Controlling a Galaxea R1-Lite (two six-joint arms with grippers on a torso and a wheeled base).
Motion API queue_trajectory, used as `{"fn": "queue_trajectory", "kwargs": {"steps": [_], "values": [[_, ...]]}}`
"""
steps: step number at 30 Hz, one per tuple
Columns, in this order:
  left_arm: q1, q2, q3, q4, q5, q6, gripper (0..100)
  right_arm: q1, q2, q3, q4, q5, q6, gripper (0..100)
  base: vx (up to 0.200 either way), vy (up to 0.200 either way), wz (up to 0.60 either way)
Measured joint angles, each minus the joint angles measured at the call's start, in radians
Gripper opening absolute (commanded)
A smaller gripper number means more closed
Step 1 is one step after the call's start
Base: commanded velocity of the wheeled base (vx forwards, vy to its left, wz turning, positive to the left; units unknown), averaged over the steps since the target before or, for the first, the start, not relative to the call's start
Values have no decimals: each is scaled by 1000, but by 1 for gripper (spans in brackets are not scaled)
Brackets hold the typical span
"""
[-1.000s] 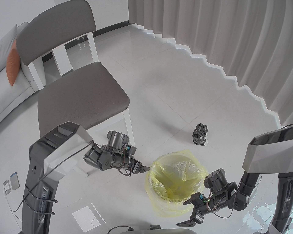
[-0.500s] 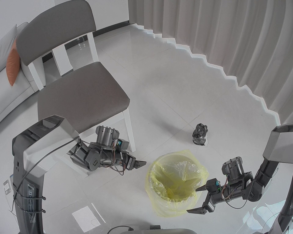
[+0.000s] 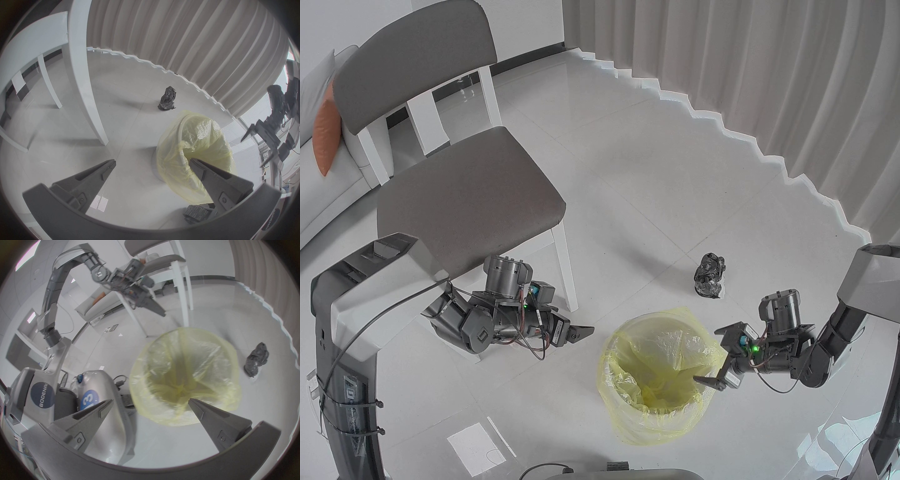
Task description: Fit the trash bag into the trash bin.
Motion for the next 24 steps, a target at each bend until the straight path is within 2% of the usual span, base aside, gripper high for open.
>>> {"fn": "queue_trajectory", "kwargs": {"steps": [6, 20, 21, 24], "values": [[16, -38, 51, -23, -1, -4, 100, 21, 47, -140, -15, -51, -33, 100, 0, 0, 0], [16, -97, 89, -31, 3, -5, 100, 34, 230, -368, 47, -66, -45, 100, 0, 0, 0], [15, -98, 90, -31, 3, -5, 100, 34, 236, -380, 52, -66, -46, 0, 0, 0, 0], [17, -101, 96, -32, 5, -5, 100, 34, 253, -411, 69, -69, -48, 0, 0, 0, 0]]}}
